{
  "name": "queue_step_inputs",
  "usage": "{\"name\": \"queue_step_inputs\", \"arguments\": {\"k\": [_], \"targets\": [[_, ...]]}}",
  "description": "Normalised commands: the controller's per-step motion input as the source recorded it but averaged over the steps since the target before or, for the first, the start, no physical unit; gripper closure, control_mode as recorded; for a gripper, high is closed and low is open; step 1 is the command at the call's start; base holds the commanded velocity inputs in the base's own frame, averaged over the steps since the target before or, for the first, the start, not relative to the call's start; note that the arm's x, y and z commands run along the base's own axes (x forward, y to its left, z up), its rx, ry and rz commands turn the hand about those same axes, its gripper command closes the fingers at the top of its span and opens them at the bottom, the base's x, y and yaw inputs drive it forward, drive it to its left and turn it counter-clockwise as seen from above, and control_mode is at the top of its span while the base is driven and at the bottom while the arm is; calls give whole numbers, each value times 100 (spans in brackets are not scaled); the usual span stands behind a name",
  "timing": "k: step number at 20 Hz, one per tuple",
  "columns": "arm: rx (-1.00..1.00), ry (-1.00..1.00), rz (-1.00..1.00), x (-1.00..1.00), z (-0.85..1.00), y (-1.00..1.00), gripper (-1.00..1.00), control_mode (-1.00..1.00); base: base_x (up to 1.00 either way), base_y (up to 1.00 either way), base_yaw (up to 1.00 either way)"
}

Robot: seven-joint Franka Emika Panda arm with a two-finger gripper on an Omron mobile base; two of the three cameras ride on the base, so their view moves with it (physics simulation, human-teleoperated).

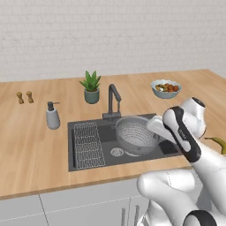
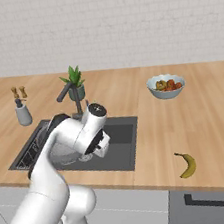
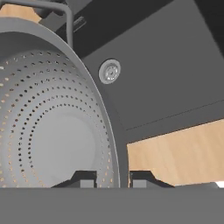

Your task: Put the colander in the sink, put the banana in the colander, and turn on the sink faucet and pour water over the colander.

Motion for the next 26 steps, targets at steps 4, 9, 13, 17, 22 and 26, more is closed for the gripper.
{"name": "queue_step_inputs", "arguments": {"k": [4,9,13,17,22,26], "targets": [[0,2,6,55,-34,-42,100,-100,0,0,0],[0,0,0,45,-26,-13,100,-100,0,0,0],[0,0,0,19,-27,3,100,-100,0,0,0],[0,0,0,31,-36,12,100,-100,0,0,0],[0,0,0,37,-34,16,100,-100,0,0,0],[0,0,0,36,-37,17,100,-100,0,0,0]]}}
